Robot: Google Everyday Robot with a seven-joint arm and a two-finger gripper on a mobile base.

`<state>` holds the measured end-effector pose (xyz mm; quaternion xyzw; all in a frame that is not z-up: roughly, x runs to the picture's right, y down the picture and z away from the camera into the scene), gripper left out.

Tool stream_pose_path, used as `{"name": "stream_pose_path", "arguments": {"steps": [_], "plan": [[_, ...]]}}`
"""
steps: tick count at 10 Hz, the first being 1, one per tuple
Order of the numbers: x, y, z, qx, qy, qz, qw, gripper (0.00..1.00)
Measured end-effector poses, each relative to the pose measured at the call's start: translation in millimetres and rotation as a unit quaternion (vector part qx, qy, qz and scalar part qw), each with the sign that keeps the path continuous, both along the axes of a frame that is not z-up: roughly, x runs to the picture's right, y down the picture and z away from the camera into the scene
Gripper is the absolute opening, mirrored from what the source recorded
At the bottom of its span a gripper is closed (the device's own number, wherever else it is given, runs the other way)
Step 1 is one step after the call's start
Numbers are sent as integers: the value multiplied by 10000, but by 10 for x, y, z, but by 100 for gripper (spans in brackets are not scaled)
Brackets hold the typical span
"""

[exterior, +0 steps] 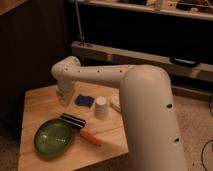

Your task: Push the eraser across the table

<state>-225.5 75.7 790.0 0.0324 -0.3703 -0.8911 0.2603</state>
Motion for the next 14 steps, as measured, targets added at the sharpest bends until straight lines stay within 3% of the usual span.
{"name": "stream_pose_path", "arguments": {"steps": [8,11,14], "plan": [[-26,-10,29,52,-63,11,10000,2],[-163,47,147,511,-683,250,9960,2],[-308,211,191,578,-978,89,9935,2]]}}
